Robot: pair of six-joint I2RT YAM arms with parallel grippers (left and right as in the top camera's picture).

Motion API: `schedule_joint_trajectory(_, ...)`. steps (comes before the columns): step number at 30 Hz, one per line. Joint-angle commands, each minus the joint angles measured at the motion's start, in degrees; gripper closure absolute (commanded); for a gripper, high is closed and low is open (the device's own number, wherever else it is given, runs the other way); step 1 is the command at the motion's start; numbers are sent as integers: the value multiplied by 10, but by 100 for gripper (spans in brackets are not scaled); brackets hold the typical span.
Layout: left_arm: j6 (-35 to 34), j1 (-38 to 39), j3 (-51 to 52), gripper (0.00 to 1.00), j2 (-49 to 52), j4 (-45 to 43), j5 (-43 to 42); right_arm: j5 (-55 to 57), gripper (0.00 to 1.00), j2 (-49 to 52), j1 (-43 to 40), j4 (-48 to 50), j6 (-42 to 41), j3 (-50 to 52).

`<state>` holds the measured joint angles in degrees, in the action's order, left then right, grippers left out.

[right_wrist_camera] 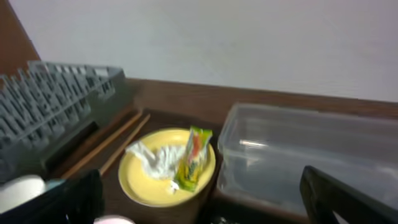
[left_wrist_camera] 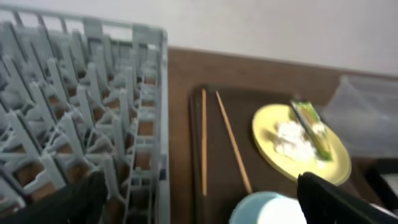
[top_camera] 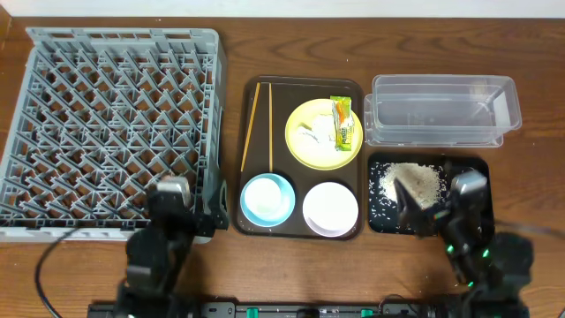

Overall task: Sort waste into correct bins and load items into the dishwasher
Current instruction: 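Reach the right gripper to the yellow plate and grasp tissue and wrapper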

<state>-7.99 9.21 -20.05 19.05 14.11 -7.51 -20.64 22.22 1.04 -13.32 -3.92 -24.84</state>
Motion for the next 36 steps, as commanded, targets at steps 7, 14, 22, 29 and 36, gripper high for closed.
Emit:
schedule_joint_trajectory(7, -9, 1, -342, 2, 311, 221, -116, -88, 1, 376, -2, -206, -10, -355)
schedule_joint_trajectory(14, -9, 1, -456, 2, 401, 308, -115, -301, 1, 523, -2, -233, -66, -449)
schedule_joint_trajectory(22, -9, 1, -455, 2, 402, 320, -113, -195, 1, 595, 120, -186, -62, -451)
schedule_joint_trajectory(29, -9, 1, -455, 2, 404, 323, -113, 178, 8, 693, 287, -181, -57, -451)
schedule_joint_trajectory(36, -9, 1, -455, 2, 404, 323, -113, 234, 23, 805, 299, -115, -69, -451)
